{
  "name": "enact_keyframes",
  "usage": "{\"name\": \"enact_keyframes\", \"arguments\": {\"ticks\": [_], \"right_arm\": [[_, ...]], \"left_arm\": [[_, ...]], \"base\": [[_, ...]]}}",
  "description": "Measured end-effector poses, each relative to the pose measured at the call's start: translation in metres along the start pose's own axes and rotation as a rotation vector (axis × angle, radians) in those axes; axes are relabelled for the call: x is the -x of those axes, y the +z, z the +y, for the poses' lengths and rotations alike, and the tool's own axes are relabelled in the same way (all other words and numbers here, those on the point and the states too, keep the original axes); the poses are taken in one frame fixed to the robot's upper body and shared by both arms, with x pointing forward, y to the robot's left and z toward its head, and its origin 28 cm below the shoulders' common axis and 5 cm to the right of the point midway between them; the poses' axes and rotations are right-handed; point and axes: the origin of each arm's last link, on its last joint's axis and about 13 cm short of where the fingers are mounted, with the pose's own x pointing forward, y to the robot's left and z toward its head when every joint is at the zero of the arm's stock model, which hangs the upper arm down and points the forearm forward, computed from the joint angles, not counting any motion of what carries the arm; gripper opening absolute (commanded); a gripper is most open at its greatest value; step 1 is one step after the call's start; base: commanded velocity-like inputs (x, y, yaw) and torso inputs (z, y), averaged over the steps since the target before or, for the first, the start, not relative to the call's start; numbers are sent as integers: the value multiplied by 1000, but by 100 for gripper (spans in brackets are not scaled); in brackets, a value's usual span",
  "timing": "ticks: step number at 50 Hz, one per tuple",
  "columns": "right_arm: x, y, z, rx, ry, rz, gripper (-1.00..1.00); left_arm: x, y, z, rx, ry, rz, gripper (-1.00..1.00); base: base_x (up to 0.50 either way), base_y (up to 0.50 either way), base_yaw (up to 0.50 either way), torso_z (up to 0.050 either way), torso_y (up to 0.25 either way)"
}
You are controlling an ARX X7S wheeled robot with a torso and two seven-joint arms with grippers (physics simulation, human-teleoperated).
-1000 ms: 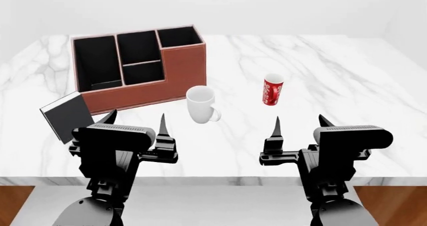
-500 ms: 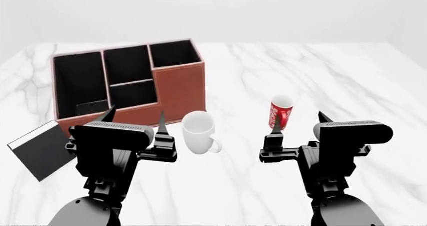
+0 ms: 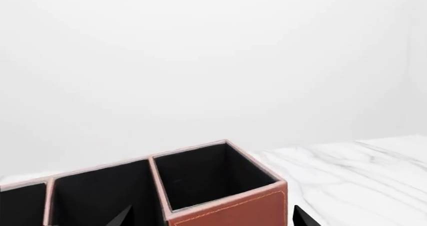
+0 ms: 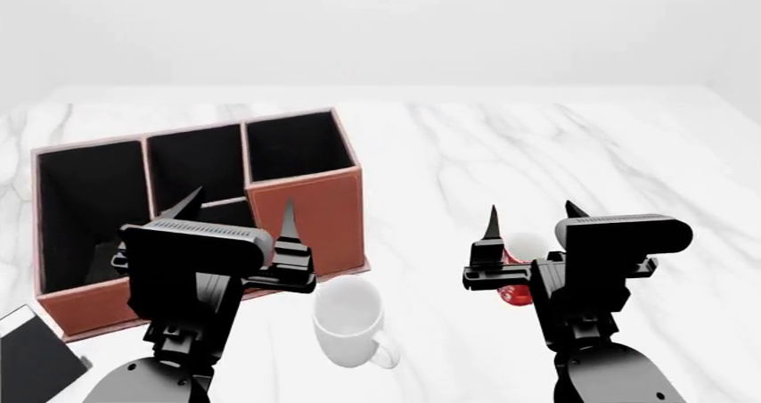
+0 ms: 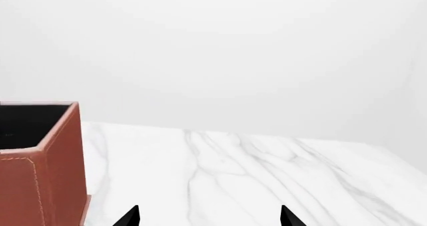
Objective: Pick up the red mug and place it to the right of the caddy.
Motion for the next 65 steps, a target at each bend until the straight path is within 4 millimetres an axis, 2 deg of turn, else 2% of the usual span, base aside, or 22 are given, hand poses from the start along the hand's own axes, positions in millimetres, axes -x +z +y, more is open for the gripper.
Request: {"name": "enact_keyframes", "arguments": {"ticks": [12, 43, 51, 57, 65], "right_arm": [[-1, -1, 0, 3, 0, 6, 100], [-2, -4, 1, -7, -16, 42, 100], [20, -10, -6, -14, -42, 65, 100], [41, -38, -11, -34, -62, 133, 100], [58, -57, -14, -42, -76, 182, 100]], "left_arm": [[1, 0, 0, -2, 1, -5, 100], [0, -1, 1, -5, 2, 0, 100], [-1, -1, 0, -6, 4, 2, 100], [-2, -2, 1, -4, 9, 3, 100], [-3, -2, 2, -4, 13, 4, 100]], "base": [[495, 0, 0, 0, 2], [2, 0, 0, 0, 0], [0, 0, 0, 0, 0], [0, 0, 0, 0, 0], [0, 0, 0, 0, 0]]}}
